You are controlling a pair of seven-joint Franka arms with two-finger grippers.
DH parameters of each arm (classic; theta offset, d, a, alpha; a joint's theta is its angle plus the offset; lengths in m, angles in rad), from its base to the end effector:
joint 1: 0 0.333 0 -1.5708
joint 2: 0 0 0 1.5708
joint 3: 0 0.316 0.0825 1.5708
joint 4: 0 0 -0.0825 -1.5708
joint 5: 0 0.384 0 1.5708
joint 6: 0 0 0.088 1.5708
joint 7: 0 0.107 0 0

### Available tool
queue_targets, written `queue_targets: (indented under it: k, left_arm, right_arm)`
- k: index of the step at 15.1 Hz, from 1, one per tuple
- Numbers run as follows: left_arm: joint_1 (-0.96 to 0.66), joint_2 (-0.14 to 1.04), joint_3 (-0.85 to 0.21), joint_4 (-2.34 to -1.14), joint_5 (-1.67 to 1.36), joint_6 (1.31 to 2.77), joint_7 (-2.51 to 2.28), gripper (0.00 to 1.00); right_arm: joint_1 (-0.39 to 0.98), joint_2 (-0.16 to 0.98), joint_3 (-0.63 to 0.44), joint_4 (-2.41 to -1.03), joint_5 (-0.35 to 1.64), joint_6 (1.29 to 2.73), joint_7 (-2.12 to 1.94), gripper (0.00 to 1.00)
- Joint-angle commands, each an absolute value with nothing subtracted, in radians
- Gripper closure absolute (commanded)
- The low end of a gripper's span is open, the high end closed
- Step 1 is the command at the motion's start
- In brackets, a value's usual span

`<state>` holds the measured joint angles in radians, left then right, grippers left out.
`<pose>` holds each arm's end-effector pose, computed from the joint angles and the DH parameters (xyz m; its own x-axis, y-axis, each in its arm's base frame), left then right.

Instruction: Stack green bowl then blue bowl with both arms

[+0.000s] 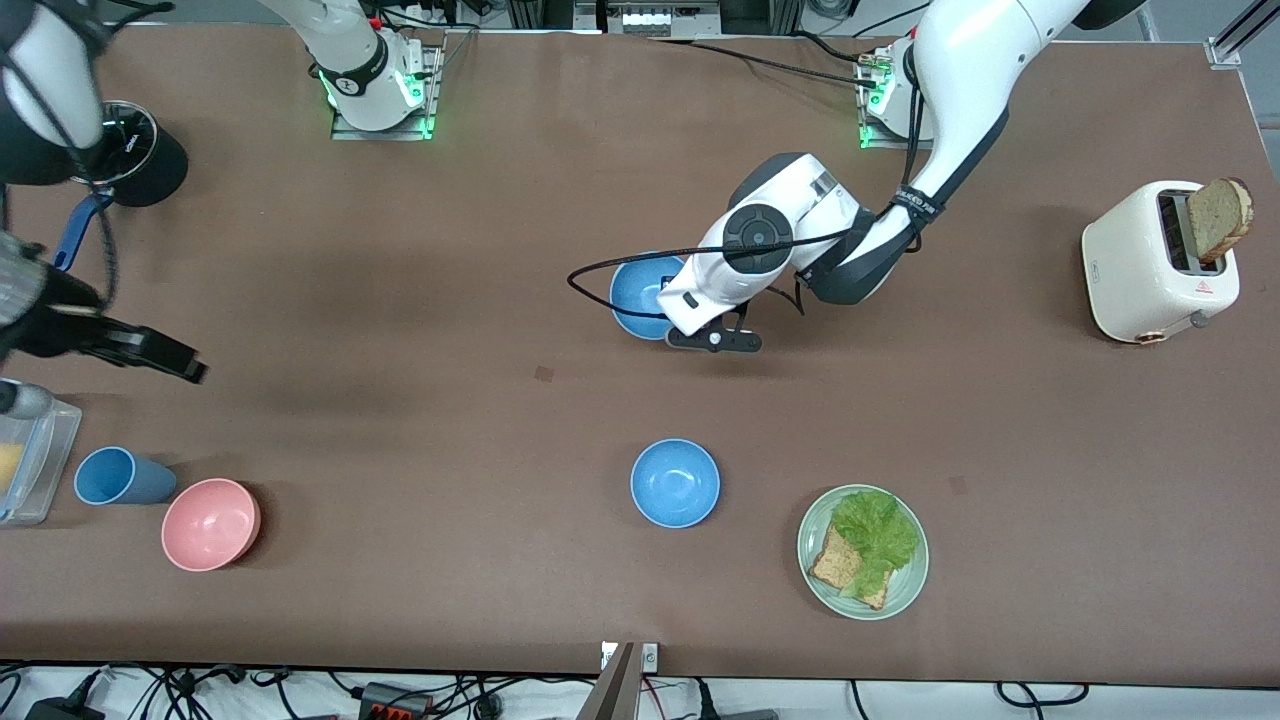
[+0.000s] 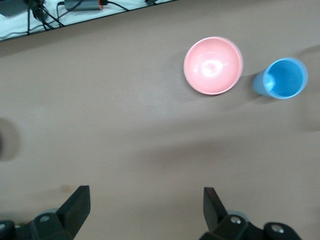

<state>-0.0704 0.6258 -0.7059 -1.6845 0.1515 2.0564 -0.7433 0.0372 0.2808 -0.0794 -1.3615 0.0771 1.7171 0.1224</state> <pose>0.5111 -0.4164 0.2979 0.9671 -0.0507 -0.2493 -0.0194 -0.9918 0.1263 0.6513 -0.0131 0.5691 0.9831 -0.1700 0.0681 -0.1657 -0.9841 -0.0637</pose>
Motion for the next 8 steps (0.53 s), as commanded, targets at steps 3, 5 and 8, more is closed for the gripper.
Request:
queue_targets:
  k: [3,5,8]
  left_arm:
    - [-0.097,0.614,-0.701,-1.736,0.178,2.091,-0.767,0.95]
    - [-0.100,0.617,-0.701,-1.752,0.199,2.114,-0.775,0.95]
    - [-0.115,0.624,-0.701,-1.758,0.221,2.134,-0.802,0.95]
  right_arm:
    - [-0.066,0.169,-0.025,-1.448,0.052,1.688,-0.043,0.00]
    - [-0.066,0.166,-0.029,-1.447,0.040,1.657,-0.041,0.00]
    - [-0.054,0.155,-0.029,-1.450,-0.004,1.600,-0.028,0.00]
